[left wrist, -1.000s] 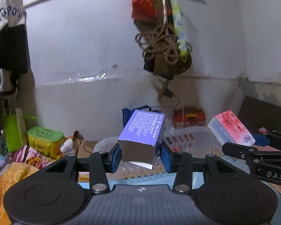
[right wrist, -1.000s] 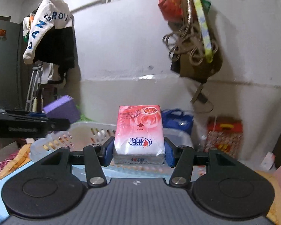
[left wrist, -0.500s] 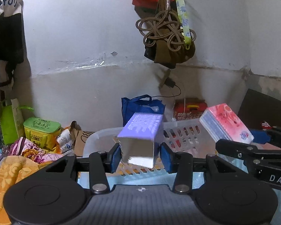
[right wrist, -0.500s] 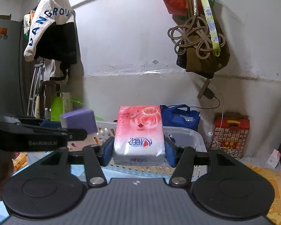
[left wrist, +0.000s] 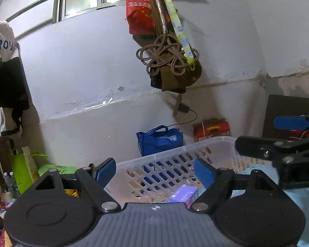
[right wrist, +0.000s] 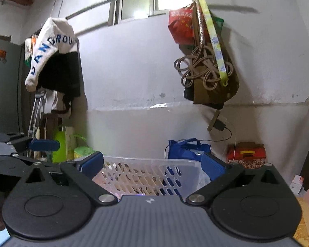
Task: Organize objects
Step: 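Carry both items over the basket and open both tools to drop them, then grasp the white plush toy with the right tool while the left grasps the wrapped roll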
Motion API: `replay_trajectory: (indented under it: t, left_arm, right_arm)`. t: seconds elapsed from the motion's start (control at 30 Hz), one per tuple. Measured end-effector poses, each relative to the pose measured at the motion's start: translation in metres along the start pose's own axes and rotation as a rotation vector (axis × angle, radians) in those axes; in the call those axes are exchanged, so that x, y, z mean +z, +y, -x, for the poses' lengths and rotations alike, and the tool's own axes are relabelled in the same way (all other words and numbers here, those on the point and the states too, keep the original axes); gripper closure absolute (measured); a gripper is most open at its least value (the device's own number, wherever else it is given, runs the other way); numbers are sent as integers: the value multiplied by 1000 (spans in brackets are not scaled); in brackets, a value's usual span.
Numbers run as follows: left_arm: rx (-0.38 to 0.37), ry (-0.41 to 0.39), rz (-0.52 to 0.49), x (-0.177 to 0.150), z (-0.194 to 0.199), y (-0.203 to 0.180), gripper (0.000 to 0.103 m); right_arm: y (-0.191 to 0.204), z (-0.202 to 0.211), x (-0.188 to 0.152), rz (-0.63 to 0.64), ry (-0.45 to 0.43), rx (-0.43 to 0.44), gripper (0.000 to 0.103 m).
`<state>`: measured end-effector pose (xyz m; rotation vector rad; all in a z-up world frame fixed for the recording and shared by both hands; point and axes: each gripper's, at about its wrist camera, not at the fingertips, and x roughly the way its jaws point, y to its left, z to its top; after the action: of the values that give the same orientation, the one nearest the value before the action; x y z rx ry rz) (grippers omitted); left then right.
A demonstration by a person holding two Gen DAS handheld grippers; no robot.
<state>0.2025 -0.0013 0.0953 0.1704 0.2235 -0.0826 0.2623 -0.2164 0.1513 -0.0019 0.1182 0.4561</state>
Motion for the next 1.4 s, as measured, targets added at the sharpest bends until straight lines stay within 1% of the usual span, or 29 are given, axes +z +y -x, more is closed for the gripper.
replay_trajectory:
  t: [0.1,0.17,0.27,0.33,0.43,0.47,0.57,0.63,0.73,0.8,0.9,0.97,1.07,1.13,1.2,1.27,1.33,1.4]
  left_arm:
    - [0,-12,16,0,7,3,17]
    - [-9,-36,43,-1,17,7,17]
    - [-27,-59,46,-8,41,11,16]
    - [-32,-67,44,-20,57,13,14]
    - [-68,-53,42,-34,73,15,14]
    - [-71,-49,45,-38,77,17,14]
    - [-73,-29,55,-51,84,22,14]
    - [-68,-14,40,-60,86,25,14]
    - [-54,-7,14,-71,89,28,14]
    - [-52,-4,20,-74,90,31,14]
    - [-61,3,43,-74,91,34,14]
    - [-62,2,33,-76,91,32,14]
    - [-62,15,1,-79,90,27,14]
    - [-77,26,-2,-81,91,27,14]
    - [-122,59,17,-83,90,30,14]
    - [-159,93,32,-88,87,34,14]
    - [-148,113,21,-93,86,35,14]
    - [-142,133,19,-98,84,38,14]
  right_arm:
    - [0,16,3,-17,-18,-6,0]
    - [3,30,2,-12,-31,-4,0]
    - [9,56,-4,22,-31,-1,0]
    - [12,71,-9,47,-35,-5,0]
    - [18,91,-24,37,-105,-92,0]
    - [20,95,-28,39,-115,-104,0]
    - [23,92,-35,74,-44,-71,0]
    - [24,88,-43,87,-20,-62,0]
    - [21,79,-52,104,17,-79,0]
    - [15,74,-54,78,27,-85,0]
    - [7,73,-55,28,22,-116,0]
    - [5,77,-58,15,16,-114,0]
    - [8,82,-60,33,5,-104,0]
    - [13,85,-62,53,4,-90,0]
    - [18,86,-65,82,1,-79,0]
    - [22,83,-67,104,14,-74,0]
    - [23,78,-71,113,45,-73,0]
    - [23,71,-76,111,99,-70,0]
